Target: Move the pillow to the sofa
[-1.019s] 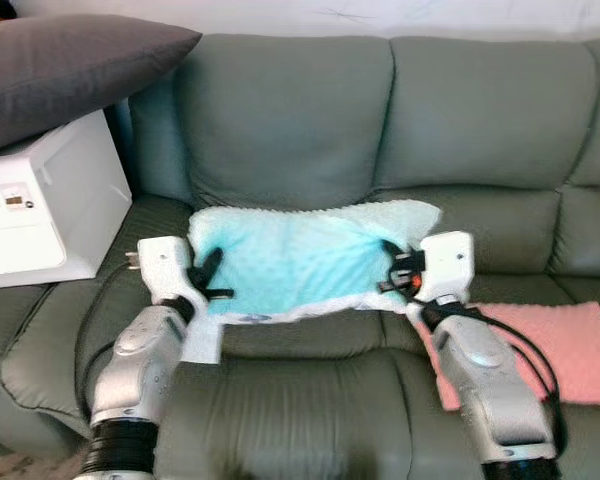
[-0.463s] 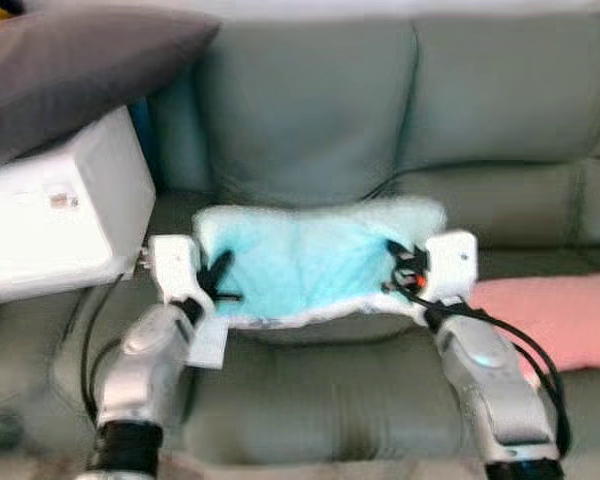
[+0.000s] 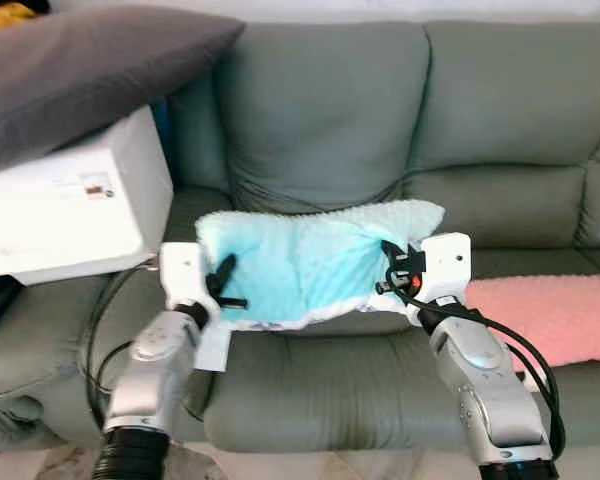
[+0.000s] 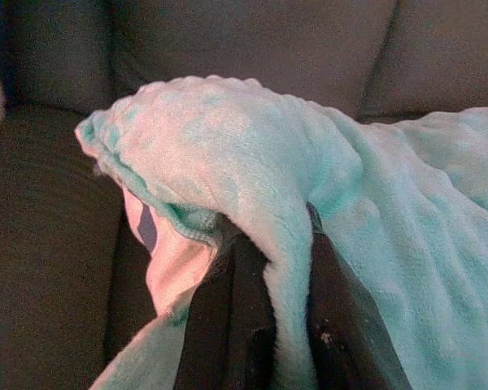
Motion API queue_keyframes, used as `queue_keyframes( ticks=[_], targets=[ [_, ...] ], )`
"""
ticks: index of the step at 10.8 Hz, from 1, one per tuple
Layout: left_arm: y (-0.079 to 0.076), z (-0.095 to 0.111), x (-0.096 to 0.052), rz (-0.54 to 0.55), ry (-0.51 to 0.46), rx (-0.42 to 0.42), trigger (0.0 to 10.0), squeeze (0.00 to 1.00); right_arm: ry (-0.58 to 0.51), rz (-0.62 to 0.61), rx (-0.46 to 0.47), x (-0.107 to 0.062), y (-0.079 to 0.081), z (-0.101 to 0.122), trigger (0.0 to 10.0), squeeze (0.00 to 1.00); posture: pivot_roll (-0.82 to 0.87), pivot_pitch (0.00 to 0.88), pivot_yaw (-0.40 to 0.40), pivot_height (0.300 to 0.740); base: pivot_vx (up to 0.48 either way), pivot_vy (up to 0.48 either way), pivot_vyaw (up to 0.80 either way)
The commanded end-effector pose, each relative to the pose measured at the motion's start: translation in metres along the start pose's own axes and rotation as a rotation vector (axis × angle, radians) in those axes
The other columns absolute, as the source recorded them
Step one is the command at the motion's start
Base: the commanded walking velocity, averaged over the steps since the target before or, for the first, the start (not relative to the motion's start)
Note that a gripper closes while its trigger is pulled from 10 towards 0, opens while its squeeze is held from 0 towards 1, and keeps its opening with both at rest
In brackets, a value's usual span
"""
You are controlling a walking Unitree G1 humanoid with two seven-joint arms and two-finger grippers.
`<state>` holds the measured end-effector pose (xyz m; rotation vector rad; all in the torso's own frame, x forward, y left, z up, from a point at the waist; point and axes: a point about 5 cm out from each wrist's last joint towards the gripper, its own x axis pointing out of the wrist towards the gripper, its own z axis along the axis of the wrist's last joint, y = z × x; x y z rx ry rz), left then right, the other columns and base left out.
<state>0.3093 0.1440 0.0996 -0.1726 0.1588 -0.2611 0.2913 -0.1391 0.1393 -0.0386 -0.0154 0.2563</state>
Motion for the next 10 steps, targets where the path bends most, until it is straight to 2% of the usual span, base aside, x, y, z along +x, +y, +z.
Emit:
queue_keyframes(
  ticks=[1,7,8,10],
  targets=[
    [-0.004,0.006,0.000,-0.014,-0.033,0.023,10.0,0.00,-0.035,0.001,-0.007,0.000,0.000,0.008,10.0,0.00,-0.22,0.037,0.020,0.740,0.000,0.000,0.00],
    [-0.014,-0.005,0.001,-0.075,0.016,0.002,10.0,0.00,-0.026,-0.012,-0.018,-0.002,-0.003,0.007,10.0,0.00,-0.23,0.046,0.021,0.740,0.000,0.000,0.00],
    [-0.022,-0.014,0.005,-0.122,0.055,0.018,10.0,0.00,0.012,-0.049,-0.045,-0.005,-0.008,0.000,10.0,0.00,-0.23,0.057,0.023,0.740,0.000,0.000,0.00],
    [-0.029,-0.023,0.011,-0.149,0.077,0.014,10.0,0.00,0.102,-0.155,-0.064,-0.015,-0.022,-0.018,10.0,0.00,-0.23,0.083,0.030,0.740,0.000,0.000,0.00]
  ],
)
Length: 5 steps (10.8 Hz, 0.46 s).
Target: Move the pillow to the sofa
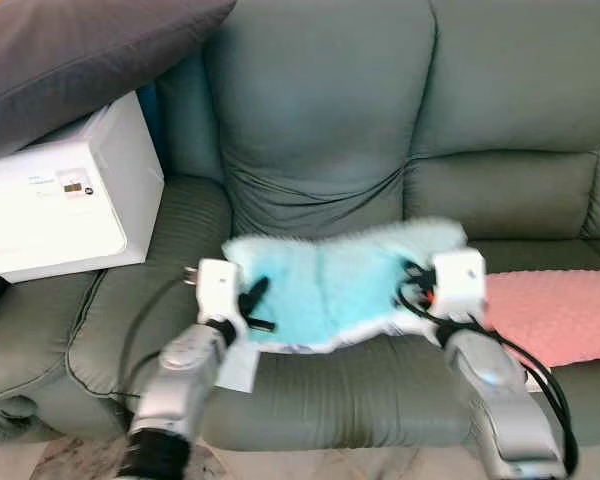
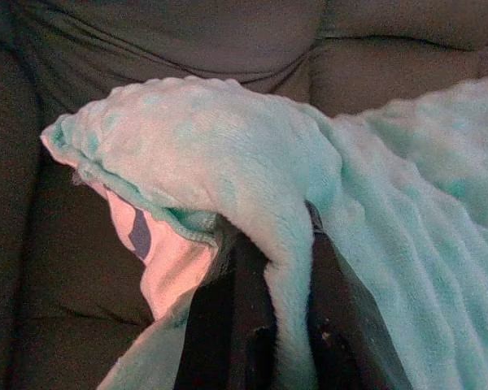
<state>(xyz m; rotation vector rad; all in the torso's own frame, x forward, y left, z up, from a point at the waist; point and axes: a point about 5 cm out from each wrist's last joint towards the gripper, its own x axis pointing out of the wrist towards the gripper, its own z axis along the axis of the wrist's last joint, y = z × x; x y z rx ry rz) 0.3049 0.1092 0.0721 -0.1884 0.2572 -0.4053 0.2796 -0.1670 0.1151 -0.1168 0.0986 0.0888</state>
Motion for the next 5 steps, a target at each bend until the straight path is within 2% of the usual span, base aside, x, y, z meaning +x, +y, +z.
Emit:
queue_keyframes(
  ticks=[1,4,5],
  targets=[
    [-0.007,0.005,0.004,-0.045,-0.033,-0.004,10.0,0.00,0.008,-0.049,-0.016,-0.003,-0.008,-0.001,10.0,0.00,-0.24,0.106,0.034,0.740,0.000,0.000,0.00],
    [-0.007,0.005,0.004,-0.045,-0.033,-0.004,10.0,0.00,0.008,-0.049,-0.016,-0.003,-0.008,-0.001,10.0,0.00,-0.24,0.106,0.034,0.740,0.000,0.000,0.00],
    [-0.022,-0.015,0.004,-0.052,-0.004,-0.091,10.0,0.00,0.057,-0.158,-0.023,-0.026,-0.032,-0.016,10.0,0.00,-0.25,0.217,0.066,0.740,0.000,0.000,0.00]
  ],
)
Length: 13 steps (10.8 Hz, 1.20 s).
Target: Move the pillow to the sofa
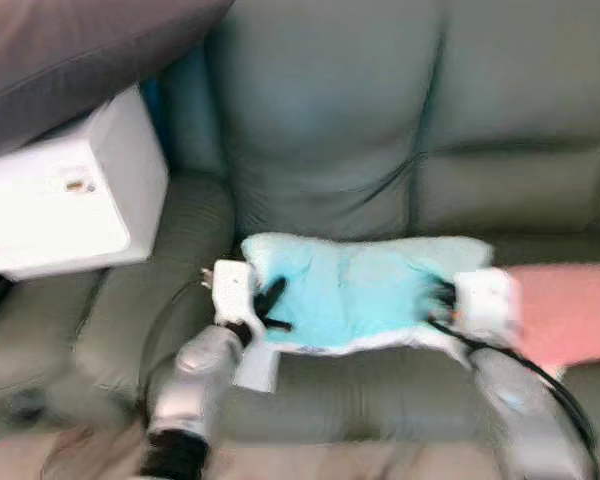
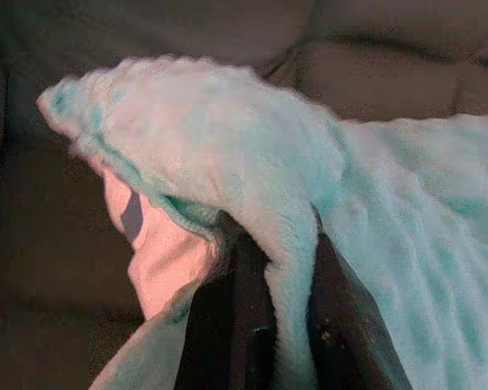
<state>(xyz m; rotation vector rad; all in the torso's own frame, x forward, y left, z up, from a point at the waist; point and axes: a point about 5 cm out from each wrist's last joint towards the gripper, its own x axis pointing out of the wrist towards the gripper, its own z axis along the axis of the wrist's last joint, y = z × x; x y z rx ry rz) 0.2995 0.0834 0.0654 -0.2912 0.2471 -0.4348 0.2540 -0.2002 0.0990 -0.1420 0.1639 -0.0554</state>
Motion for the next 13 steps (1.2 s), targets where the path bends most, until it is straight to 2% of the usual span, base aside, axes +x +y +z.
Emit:
queue_keyframes(
  ticks=[1,3,6,9,11,13],
  targets=[
    [0.002,-0.003,0.001,0.042,-0.011,0.001,10.0,0.00,-0.014,-0.019,0.027,-0.003,-0.005,0.004,10.0,0.00,-0.25,0.253,0.071,0.740,0.000,0.000,0.00],
    [0.002,0.010,0.003,0.065,-0.069,0.011,10.0,0.00,-0.017,-0.035,0.032,-0.001,-0.005,0.008,10.0,0.00,-0.24,0.299,0.075,0.740,0.000,0.000,0.00],
    [0.022,0.024,0.011,0.156,-0.111,0.016,10.0,0.00,-0.032,-0.035,0.031,0.010,-0.003,0.014,10.0,0.00,-0.23,0.354,0.069,0.740,0.000,0.000,0.00],
    [0.013,0.039,0.034,0.173,-0.152,0.000,10.0,0.00,-0.115,-0.032,0.023,0.039,-0.007,0.037,10.0,0.00,-0.25,0.388,0.073,0.740,0.000,0.000,0.00],
    [0.009,0.048,0.043,0.187,-0.186,-0.002,10.0,0.00,-0.153,-0.030,0.015,0.053,-0.009,0.048,10.0,0.00,-0.26,0.412,0.074,0.740,0.000,0.000,0.00],
    [0.012,0.055,0.047,0.227,-0.215,-0.006,10.0,0.00,-0.203,0.000,0.031,0.061,-0.008,0.053,10.0,0.00,-0.26,0.441,0.077,0.740,0.000,0.000,0.00]
  ],
)
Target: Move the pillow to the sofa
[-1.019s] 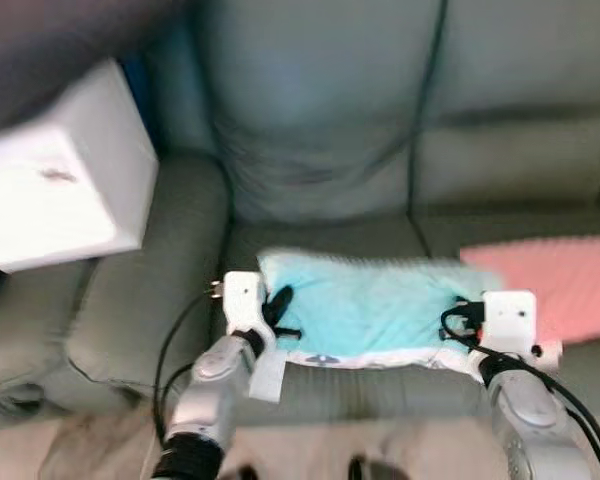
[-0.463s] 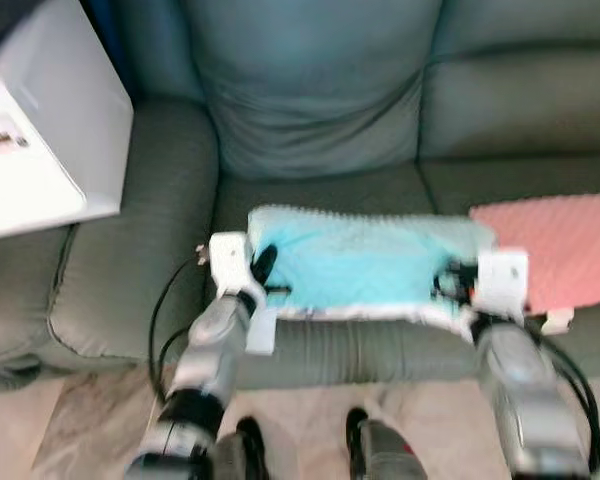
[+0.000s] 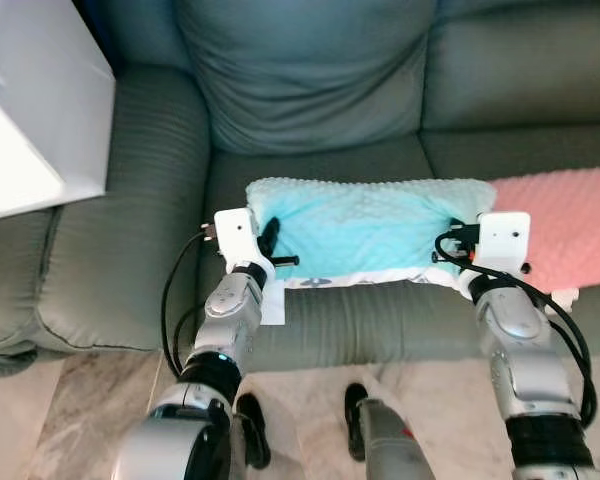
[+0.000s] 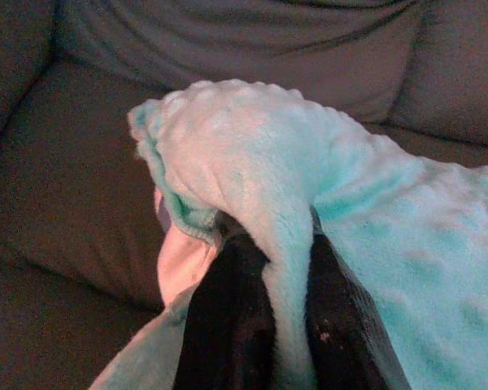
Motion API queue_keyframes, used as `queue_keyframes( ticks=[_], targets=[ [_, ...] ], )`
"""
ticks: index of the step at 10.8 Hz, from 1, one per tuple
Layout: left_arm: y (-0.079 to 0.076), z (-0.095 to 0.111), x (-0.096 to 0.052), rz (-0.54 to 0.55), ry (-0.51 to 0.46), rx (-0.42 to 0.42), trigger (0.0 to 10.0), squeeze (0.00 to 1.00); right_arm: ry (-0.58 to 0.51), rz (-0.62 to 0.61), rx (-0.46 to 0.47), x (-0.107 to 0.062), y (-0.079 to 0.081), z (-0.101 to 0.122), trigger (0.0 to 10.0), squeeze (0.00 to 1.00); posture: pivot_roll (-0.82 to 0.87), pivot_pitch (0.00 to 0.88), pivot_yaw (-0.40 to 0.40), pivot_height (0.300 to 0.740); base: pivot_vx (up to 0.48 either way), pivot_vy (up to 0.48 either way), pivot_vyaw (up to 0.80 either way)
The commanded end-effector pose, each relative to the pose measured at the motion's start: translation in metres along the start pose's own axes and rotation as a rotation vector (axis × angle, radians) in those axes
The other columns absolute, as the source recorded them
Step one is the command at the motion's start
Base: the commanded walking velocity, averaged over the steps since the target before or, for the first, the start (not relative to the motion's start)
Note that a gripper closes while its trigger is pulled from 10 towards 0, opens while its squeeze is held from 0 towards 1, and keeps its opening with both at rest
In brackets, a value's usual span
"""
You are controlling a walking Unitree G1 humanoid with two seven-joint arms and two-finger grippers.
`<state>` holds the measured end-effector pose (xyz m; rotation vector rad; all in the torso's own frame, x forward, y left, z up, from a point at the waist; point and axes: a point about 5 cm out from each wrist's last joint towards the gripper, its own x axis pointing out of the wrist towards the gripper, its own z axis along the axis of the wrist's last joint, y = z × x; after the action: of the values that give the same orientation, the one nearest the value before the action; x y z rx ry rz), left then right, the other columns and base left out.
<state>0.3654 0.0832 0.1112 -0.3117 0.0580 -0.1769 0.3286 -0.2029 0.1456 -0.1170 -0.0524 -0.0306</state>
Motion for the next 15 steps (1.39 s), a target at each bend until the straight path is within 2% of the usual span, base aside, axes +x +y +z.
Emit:
queue_keyframes(
  ticks=[1,3,5,7,8,9,10,11,15],
  targets=[
    [0.007,-0.002,-0.001,0.039,-0.001,0.008,10.0,0.00,-0.007,-0.003,0.019,0.000,-0.004,-0.005,10.0,0.00,-0.25,0.458,0.074,0.740,0.000,0.000,0.00],
    [0.024,0.012,0.004,0.133,-0.041,-0.018,10.0,0.00,-0.023,0.004,0.042,0.011,0.001,-0.006,10.0,0.00,-0.23,0.481,0.075,0.740,0.000,0.000,0.00],
    [0.042,0.036,0.009,0.194,-0.103,-0.044,10.0,0.00,-0.075,0.038,0.050,0.024,0.013,0.006,10.0,0.00,-0.22,0.506,0.074,0.740,0.000,0.000,0.00],
    [0.049,0.055,0.014,0.216,-0.156,-0.072,10.0,0.00,-0.113,0.037,0.049,0.038,0.018,0.016,10.0,0.00,-0.21,0.517,0.071,0.740,0.000,0.000,0.00],
    [0.047,0.055,0.015,0.209,-0.158,-0.088,10.0,0.30,-0.130,0.031,0.041,0.043,0.019,0.021,10.0,0.00,-0.21,0.524,0.069,0.740,0.000,0.000,0.00],
    [0.043,0.053,0.015,0.197,-0.154,-0.097,10.0,0.27,-0.138,0.025,0.038,0.044,0.019,0.023,10.0,0.00,-0.22,0.523,0.068,0.740,0.000,0.000,0.00],
    [0.036,0.048,0.015,0.172,-0.150,-0.110,10.0,0.44,-0.140,0.022,0.034,0.044,0.019,0.022,10.0,0.00,-0.22,0.523,0.067,0.740,0.000,0.000,0.00],
    [0.032,0.045,0.015,0.166,-0.147,-0.124,10.0,1.00,-0.138,0.002,0.034,0.044,0.016,0.019,10.0,1.00,-0.22,0.522,0.065,0.740,0.000,0.000,0.00],
    [0.028,0.037,0.014,0.158,-0.129,-0.133,10.0,1.00,-0.131,-0.023,0.022,0.039,0.014,0.009,10.0,1.00,-0.22,0.527,0.069,0.740,0.000,0.000,0.00]
  ],
)
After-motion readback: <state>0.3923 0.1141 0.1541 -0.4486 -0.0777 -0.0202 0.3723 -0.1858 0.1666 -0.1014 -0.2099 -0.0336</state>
